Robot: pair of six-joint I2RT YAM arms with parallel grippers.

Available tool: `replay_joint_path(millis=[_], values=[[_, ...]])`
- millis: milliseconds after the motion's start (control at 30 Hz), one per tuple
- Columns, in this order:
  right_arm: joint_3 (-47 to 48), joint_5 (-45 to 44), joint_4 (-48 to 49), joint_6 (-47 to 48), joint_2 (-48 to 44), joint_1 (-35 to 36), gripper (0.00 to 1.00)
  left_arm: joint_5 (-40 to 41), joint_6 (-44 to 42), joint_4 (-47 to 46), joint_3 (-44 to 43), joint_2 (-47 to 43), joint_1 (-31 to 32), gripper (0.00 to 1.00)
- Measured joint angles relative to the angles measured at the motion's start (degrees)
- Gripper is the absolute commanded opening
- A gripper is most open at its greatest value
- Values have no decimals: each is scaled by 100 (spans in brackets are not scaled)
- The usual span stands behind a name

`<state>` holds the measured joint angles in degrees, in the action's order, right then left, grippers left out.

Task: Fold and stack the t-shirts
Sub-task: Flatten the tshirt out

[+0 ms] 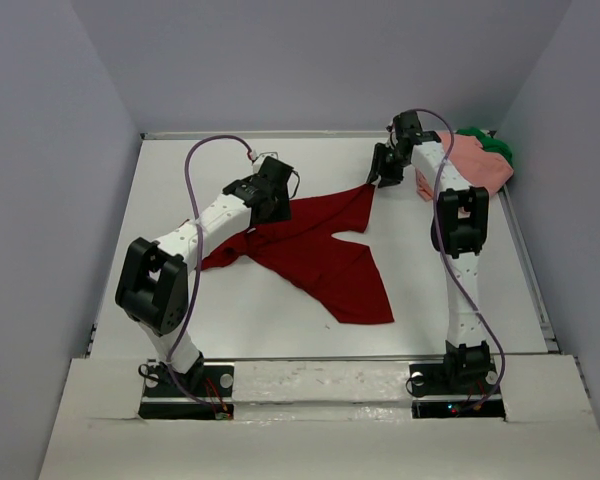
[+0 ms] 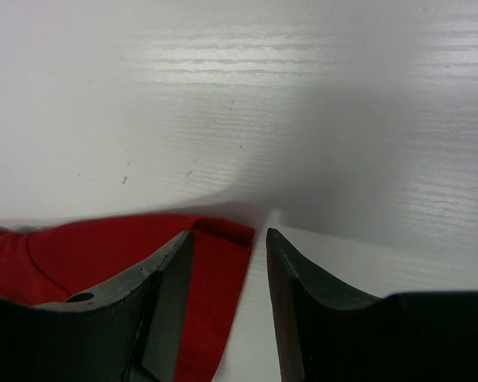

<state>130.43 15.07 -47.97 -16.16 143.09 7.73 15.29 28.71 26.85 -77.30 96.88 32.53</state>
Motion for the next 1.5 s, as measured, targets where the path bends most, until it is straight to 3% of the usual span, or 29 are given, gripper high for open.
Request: replay_joint_path(millis=[400, 500, 533, 633, 767, 833, 1000, 1133, 1267, 1500], values=[[356, 284, -2, 35, 337, 0, 40, 2, -22, 15, -2, 0, 0, 59], [372, 302, -2, 39, 343, 0, 28, 2, -31, 39, -17, 0, 0, 59], [372, 321, -2, 39, 343, 0, 16, 0, -33, 46, -28, 0, 0, 59], [372, 348, 0, 59, 345, 0, 0, -13, -37, 48, -48, 0, 0, 59], [369, 341, 0, 61, 345, 0, 0, -37, -42, 52, -48, 0, 13, 46], [365, 319, 2, 85, 345, 0, 0, -48, -63, 63, -48, -4, 46, 46], [363, 177, 2, 140, 343, 0, 0, 15, -35, 192, -48, -70, 417, 60], [363, 116, 2, 142, 337, 0, 0, 85, 188, 326, -24, -245, 1115, 74], [365, 96, 0, 142, 310, 0, 0, 138, 439, 391, 92, -417, 1794, 76], [365, 101, 0, 140, 282, 0, 0, 428, 789, 588, 269, -129, 2306, 75]])
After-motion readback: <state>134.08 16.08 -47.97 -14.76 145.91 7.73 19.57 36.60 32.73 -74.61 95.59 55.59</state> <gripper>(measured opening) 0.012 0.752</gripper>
